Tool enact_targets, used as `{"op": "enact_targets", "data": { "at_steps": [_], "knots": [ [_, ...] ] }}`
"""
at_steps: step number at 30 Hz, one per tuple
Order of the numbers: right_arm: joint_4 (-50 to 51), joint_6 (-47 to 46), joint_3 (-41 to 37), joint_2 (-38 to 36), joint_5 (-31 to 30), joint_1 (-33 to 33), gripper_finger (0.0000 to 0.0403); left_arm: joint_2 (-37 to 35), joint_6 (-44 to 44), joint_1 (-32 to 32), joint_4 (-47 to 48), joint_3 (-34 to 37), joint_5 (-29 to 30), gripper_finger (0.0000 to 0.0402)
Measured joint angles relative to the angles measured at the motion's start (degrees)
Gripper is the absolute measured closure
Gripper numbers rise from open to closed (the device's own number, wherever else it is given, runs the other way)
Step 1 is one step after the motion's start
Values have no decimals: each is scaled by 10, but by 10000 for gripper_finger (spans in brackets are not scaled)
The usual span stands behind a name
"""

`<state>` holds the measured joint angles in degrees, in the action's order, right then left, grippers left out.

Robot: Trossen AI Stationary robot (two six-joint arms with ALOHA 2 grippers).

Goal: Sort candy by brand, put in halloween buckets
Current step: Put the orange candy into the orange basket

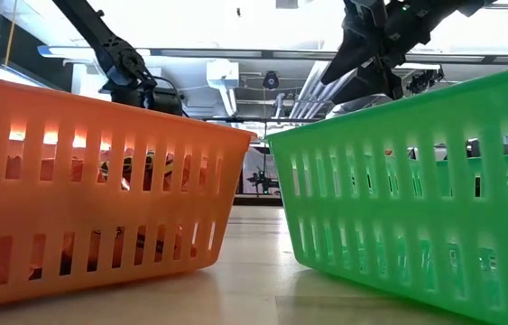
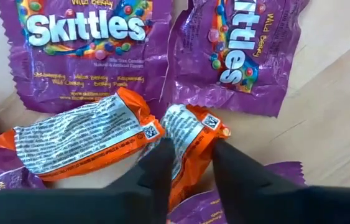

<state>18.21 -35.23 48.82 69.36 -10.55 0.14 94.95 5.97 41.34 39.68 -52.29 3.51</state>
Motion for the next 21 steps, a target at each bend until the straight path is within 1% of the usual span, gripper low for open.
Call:
{"op": "enact_targets", "data": {
  "at_steps": [4, 6, 10, 13, 17, 19, 21],
  "knots": [
    [1, 2, 0, 0, 1, 0, 187, -20, 18, -1, 7, 1, -22, 377],
    [1, 2, 0, 0, 1, 0, 187, -42, 27, -2, 9, 1, -24, 395],
    [2, 8, 0, 0, 1, 0, 187, -96, 43, -2, 50, -13, -28, 393],
    [6, 16, 0, 0, 0, 0, 187, -148, 45, -8, 81, -28, -42, 400],
    [8, 22, 0, 0, -14, 7, 187, -220, 60, -35, 99, -34, -48, 401],
    [9, 16, 0, 0, -14, 13, 187, -245, 57, -53, 108, -33, -48, 401],
    [8, 7, 0, 0, -14, 18, 187, -260, 43, -68, 99, -21, -49, 401]
  ]
}}
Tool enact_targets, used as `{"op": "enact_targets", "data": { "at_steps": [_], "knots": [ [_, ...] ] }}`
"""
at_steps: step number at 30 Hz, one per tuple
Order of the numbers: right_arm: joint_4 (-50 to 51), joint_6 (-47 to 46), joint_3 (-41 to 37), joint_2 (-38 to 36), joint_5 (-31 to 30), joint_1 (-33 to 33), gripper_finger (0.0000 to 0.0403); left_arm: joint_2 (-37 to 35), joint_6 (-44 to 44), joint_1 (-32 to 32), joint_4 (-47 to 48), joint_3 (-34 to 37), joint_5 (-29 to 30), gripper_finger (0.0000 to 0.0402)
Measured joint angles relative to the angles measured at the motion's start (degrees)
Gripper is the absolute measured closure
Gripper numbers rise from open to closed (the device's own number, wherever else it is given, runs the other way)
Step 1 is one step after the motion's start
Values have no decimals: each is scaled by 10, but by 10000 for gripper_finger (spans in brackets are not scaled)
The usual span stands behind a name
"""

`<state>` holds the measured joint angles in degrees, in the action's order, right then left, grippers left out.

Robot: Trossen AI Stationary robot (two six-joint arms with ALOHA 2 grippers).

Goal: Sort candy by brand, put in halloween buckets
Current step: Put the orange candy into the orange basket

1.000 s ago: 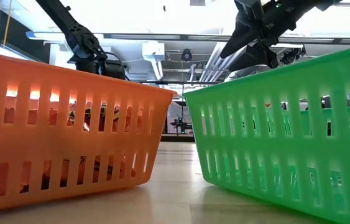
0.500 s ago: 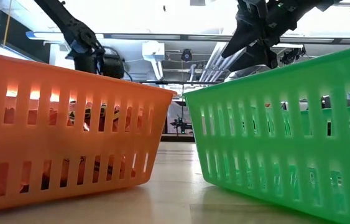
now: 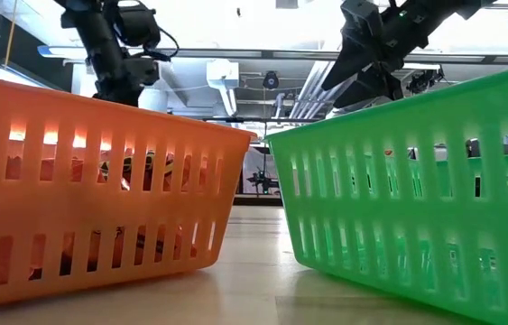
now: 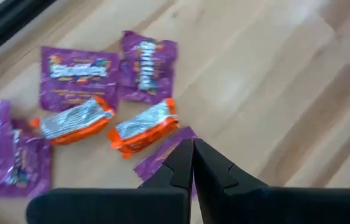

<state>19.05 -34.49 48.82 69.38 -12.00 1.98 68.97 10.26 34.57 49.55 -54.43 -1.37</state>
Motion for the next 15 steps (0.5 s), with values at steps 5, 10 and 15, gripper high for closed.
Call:
{"op": "enact_targets", "data": {
  "at_steps": [5, 10, 15],
  "knots": [
    [0, -14, 0, 0, 1, 14, 187, 31, -10, -10, -38, 40, 3, 387],
    [0, -39, 0, 0, 5, 22, 187, 125, -91, -3, -47, 33, 1, 326],
    [0, -43, 0, 0, 5, 22, 187, 211, -208, 12, -32, -19, -12, 238]
  ]
}}
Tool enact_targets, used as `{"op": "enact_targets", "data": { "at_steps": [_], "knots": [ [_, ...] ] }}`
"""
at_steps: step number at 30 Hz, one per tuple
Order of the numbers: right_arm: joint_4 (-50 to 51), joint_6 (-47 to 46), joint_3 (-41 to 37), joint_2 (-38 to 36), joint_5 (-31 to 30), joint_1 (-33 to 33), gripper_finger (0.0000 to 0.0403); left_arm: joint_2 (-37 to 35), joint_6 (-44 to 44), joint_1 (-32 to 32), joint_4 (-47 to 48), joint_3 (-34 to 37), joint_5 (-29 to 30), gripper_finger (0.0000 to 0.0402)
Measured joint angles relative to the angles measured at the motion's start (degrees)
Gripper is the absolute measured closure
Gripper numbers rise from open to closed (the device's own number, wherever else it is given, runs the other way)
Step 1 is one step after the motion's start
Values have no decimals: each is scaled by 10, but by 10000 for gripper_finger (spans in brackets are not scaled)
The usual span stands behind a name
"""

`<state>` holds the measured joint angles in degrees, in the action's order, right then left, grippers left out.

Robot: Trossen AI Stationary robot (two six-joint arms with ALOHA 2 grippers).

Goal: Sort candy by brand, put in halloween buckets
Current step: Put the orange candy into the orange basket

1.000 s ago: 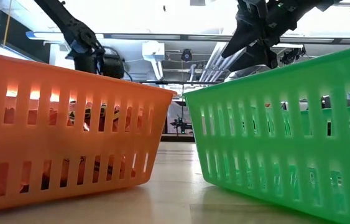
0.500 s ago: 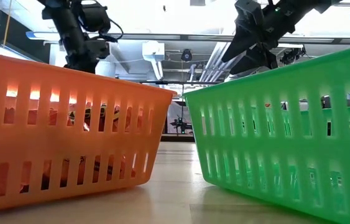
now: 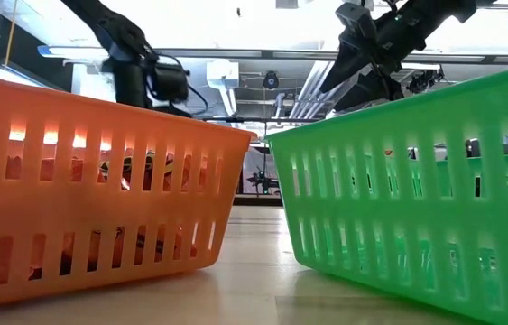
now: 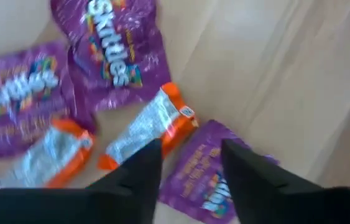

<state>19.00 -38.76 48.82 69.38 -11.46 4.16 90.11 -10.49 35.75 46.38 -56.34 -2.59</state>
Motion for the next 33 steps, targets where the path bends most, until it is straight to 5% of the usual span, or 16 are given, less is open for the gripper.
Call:
{"op": "enact_targets", "data": {
  "at_steps": [6, 17, 22, 28, 33],
  "knots": [
    [0, -3, 0, 0, 1, 0, 187, 56, -89, 15, 6, -34, -19, 170],
    [0, 1, 0, 0, 0, 0, 187, 125, -92, 21, -7, -34, 15, 174],
    [0, 2, 0, 0, 0, 0, 187, 123, -92, 21, -12, -34, 16, 232],
    [1, 2, 0, 0, 0, 0, 187, 114, -84, 22, -2, -36, 6, 376],
    [2, 2, 0, 0, 0, 0, 187, 81, -76, 22, 27, -36, 1, 371]
  ]
}}
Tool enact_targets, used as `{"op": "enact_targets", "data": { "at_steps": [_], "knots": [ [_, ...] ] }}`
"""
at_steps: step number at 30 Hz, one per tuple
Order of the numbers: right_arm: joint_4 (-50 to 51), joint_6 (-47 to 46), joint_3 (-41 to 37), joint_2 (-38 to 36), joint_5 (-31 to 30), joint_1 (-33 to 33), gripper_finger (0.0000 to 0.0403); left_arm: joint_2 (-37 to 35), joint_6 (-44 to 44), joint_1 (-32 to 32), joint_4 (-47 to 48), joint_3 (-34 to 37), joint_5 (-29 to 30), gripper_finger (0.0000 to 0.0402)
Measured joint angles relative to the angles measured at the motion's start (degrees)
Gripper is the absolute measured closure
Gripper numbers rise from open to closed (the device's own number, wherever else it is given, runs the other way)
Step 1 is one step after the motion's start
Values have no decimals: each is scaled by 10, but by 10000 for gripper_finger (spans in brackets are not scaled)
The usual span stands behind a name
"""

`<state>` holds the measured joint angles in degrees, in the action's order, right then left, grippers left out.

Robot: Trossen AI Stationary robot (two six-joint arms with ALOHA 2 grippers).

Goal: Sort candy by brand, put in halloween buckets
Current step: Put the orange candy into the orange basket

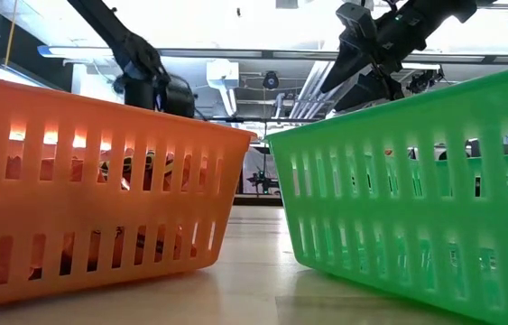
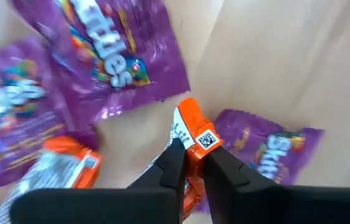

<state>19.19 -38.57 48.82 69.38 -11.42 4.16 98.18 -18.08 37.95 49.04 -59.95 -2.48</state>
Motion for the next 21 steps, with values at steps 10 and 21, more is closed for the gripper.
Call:
{"op": "enact_targets", "data": {
  "at_steps": [10, 21],
  "knots": [
    [56, 27, 0, -19, 33, 0, 187, -170, 121, -15, 22, -13, -54, 394],
    [247, -15, 0, -93, 34, -19, 187, -258, 299, -296, -9, -12, -149, 396]
  ]
}}
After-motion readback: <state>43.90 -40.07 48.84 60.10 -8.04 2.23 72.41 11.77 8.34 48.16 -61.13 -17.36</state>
